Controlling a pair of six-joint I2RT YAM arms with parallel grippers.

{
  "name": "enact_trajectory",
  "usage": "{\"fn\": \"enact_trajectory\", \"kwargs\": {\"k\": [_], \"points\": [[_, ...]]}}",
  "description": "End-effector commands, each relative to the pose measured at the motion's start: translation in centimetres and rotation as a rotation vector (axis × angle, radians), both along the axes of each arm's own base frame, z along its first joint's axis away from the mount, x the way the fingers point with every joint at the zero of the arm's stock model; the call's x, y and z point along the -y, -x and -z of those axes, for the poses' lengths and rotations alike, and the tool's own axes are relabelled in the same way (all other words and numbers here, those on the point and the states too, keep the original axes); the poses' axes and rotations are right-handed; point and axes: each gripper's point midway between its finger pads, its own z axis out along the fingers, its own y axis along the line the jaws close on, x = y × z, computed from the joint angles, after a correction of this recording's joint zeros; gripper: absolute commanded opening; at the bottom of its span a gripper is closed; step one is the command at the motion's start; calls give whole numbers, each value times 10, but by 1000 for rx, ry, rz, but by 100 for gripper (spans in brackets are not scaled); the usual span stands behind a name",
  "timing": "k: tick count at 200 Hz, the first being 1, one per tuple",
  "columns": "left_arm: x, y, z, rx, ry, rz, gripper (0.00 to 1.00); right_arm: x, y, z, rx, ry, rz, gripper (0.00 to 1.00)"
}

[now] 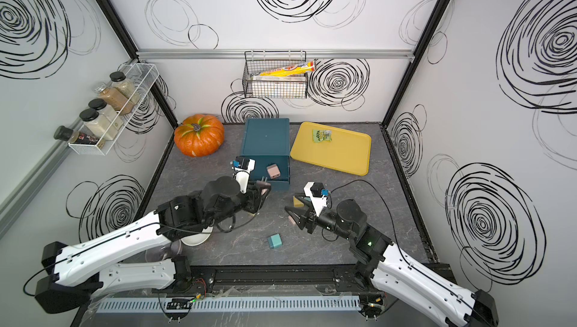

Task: Place the plugs into the drawer by color
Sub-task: Place the plug in the drawer.

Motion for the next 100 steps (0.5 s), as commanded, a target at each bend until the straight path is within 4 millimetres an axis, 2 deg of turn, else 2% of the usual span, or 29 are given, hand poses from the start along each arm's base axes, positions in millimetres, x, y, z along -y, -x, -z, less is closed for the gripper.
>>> {"fn": "enact_trajectory", "kwargs": {"k": [1, 22, 46, 67, 100], "points": [[-45, -29, 7, -3, -213, -224, 0, 21, -21, 9, -11, 34, 169, 62], [-47, -53, 15, -73, -209, -196, 0, 27, -25, 9, -12, 35, 213, 62], [-55, -76, 39, -156, -268, -204, 0, 32, -29, 11, -23, 44, 245, 61], [-53, -86, 53, -187, -308, -208, 0, 33, -29, 9, -21, 40, 253, 61], [-49, -95, 58, -194, -337, -216, 0, 36, -28, 7, -16, 30, 259, 61]]}}
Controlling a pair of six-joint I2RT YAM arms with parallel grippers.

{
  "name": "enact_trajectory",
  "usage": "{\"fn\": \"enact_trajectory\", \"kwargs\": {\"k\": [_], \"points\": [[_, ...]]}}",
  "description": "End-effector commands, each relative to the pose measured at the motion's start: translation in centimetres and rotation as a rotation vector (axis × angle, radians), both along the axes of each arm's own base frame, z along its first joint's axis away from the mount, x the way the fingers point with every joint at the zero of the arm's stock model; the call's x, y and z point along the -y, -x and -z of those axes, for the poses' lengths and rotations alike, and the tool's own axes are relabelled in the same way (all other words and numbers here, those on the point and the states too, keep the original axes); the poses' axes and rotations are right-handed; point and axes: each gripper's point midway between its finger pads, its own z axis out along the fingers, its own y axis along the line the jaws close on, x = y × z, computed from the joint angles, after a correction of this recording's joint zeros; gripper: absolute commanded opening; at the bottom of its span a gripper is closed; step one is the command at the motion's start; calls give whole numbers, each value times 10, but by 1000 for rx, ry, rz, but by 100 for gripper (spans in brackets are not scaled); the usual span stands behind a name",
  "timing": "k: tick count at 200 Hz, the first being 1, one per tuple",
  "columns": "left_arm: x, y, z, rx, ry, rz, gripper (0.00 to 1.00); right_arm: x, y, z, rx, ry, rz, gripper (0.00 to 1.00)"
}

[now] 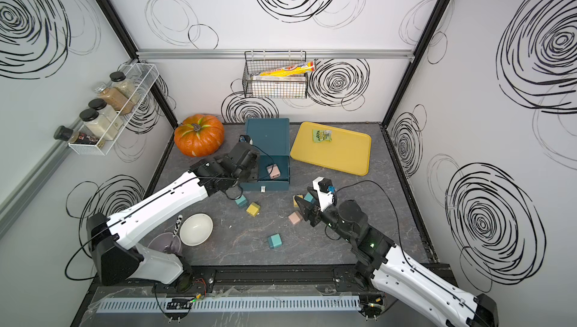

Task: Place the plugs into the drawer by color
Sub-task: Place the plug in the drawer.

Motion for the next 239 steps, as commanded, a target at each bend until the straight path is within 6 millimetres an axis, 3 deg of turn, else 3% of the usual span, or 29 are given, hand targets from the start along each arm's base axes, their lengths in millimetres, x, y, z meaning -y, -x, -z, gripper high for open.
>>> {"fn": "enact_trajectory", "kwargs": {"k": [1, 36, 141, 227, 239], "points": [[5, -6, -15, 23, 2, 19, 0, 6, -2, -2, 0, -11, 32, 61], [6, -9, 6, -59, -62, 19, 0, 6, -3, 0, -8, -4, 39, 61], [8, -22, 39, -224, -175, 23, 11, 4, -5, 4, -20, 13, 41, 61], [12, -28, 45, -252, -175, 31, 22, 5, -6, 4, -20, 17, 46, 62], [13, -27, 44, -252, -171, 32, 27, 5, -6, 4, -22, 18, 46, 62]]}}
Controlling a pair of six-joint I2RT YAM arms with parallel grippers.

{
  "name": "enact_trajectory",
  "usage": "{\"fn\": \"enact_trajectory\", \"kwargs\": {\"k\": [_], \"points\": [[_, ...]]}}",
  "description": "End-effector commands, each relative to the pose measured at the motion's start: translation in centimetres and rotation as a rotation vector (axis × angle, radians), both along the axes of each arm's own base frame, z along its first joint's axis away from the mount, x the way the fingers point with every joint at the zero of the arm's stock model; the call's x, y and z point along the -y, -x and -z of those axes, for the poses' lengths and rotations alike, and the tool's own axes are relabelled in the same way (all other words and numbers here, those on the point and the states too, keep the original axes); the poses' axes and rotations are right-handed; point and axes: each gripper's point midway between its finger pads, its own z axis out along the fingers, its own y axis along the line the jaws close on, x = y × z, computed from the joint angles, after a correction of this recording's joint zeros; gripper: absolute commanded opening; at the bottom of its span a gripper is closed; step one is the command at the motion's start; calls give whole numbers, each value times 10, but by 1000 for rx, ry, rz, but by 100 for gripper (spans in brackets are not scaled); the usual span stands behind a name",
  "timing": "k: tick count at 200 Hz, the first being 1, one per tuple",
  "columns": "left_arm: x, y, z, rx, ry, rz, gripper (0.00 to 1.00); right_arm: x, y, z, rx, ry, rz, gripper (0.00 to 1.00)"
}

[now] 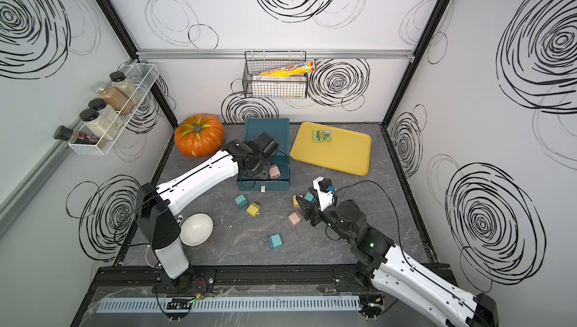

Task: Place the plugs into the drawer by color
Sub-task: Place the plug in the drawer.

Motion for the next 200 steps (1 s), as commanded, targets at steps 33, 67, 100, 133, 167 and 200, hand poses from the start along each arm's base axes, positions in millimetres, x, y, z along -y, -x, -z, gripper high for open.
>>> {"fn": "enact_trajectory", "kwargs": {"k": [33, 67, 100, 133, 167, 200], "points": [[0, -1, -8, 8, 21, 8, 32, 2, -1, -5, 1, -10, 13, 62], [1, -1, -9, 4, 34, 11, 36, 3, -2, -5, 3, -11, 17, 62], [2, -3, -16, 19, 54, 11, 45, 3, -2, -5, 2, -9, 20, 62], [2, -5, -28, 44, 72, 6, 54, 3, -2, -4, 1, -8, 21, 62], [2, -3, -37, 57, 89, 11, 60, 3, -2, -4, 1, -7, 21, 62], [6, -3, -51, 74, 127, 23, 60, 3, -3, -4, 1, -7, 22, 62]]}}
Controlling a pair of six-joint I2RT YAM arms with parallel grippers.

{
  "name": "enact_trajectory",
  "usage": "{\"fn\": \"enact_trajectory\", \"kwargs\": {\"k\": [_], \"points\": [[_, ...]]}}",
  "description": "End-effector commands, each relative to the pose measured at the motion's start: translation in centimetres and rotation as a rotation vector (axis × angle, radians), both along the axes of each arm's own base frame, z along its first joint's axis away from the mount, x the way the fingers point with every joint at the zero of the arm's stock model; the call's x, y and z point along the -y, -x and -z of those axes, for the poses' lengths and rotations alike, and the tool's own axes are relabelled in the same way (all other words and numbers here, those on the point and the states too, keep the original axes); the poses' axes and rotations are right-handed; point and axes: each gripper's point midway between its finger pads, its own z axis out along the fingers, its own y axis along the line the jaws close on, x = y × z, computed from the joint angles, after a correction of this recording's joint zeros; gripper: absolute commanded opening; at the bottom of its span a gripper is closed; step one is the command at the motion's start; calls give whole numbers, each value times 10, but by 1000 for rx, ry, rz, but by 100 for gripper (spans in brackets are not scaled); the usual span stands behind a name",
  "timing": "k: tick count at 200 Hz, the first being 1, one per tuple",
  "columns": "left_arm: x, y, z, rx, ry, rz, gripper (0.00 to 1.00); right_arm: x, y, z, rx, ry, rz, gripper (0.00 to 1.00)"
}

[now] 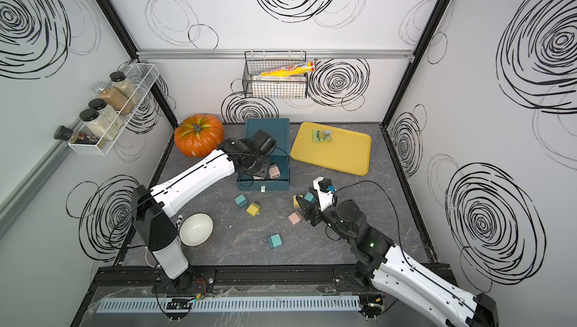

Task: Place the plugs into the drawer by color
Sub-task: Place the plug in the drawer, then pick up the plug from the center of the board.

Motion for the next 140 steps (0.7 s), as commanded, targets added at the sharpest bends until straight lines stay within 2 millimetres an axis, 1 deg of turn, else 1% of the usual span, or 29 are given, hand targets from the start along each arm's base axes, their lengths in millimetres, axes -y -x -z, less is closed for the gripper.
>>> {"fn": "enact_trajectory", "kwargs": {"k": [1, 9, 19, 35, 43, 53, 70, 71, 79, 90, 91, 97, 106, 120, 140], "points": [[3, -3, -33, 57, 69, 11, 61, 2, -2, -5, 3, -11, 17, 62], [6, -4, -43, 74, 91, 23, 64, 2, -2, -4, 2, -10, 18, 62], [7, -6, -60, 103, 112, 26, 69, 2, -3, -3, -1, -5, 21, 63], [9, -8, -99, 169, 179, 25, 76, 0, -5, 2, -15, 8, 20, 63], [11, -6, -119, 203, 235, 32, 78, -1, -6, 6, -25, 17, 22, 63], [12, 2, -141, 258, 310, 53, 79, -2, -8, 13, -47, 35, 32, 63], [14, 22, -163, 344, 470, 109, 83, -3, -11, 28, -94, 73, 45, 62], [14, 23, -161, 344, 477, 112, 83, -3, -11, 29, -99, 76, 45, 62], [15, 36, -167, 378, 569, 142, 84, -2, -13, 41, -133, 99, 60, 62], [18, 58, -170, 423, 700, 209, 85, -3, -14, 58, -183, 147, 68, 63], [18, 59, -167, 420, 707, 213, 85, -3, -14, 60, -189, 151, 67, 63], [15, 72, -171, 446, 767, 242, 85, -3, -14, 70, -224, 181, 73, 63], [8, 85, -169, 488, 826, 248, 87, -6, -14, 86, -272, 215, 68, 65], [-2, 102, -154, 488, 850, 253, 89, -13, -9, 106, -336, 254, 28, 68], [-5, 115, -127, 453, 847, 273, 86, -14, -6, 132, -394, 297, 26, 74]]}}
